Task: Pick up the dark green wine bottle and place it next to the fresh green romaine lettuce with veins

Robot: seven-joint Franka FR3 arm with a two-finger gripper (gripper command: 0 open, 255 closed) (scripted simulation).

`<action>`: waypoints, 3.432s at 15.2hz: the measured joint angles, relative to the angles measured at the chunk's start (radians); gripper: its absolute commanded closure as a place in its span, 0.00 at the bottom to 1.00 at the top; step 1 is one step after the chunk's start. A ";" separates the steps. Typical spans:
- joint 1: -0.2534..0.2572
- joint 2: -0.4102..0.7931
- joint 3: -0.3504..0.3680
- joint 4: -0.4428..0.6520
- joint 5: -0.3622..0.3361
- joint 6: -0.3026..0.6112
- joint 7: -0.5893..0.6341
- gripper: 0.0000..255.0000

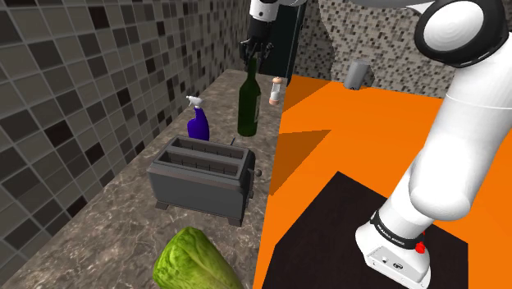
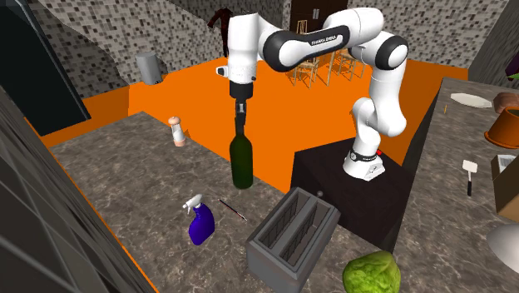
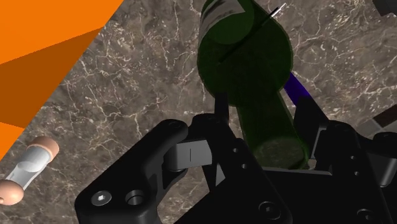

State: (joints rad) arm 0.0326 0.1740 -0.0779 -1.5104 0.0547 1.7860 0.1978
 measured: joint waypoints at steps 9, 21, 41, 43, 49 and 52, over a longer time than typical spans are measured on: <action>-0.005 0.030 -0.002 0.162 0.002 -0.133 0.001 1.00; 0.049 -0.049 0.029 0.168 -0.016 -0.214 0.086 1.00; 0.247 -0.404 0.258 -0.242 -0.031 -0.150 0.511 1.00; 0.266 -0.420 0.287 -0.263 -0.026 -0.147 0.557 1.00; 0.319 -0.424 0.379 -0.253 -0.016 -0.158 0.699 1.00; 0.346 -0.412 0.432 -0.234 -0.016 -0.164 0.779 1.00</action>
State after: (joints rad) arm 0.3791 -0.2378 0.3542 -1.7442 0.0387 1.6220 0.9770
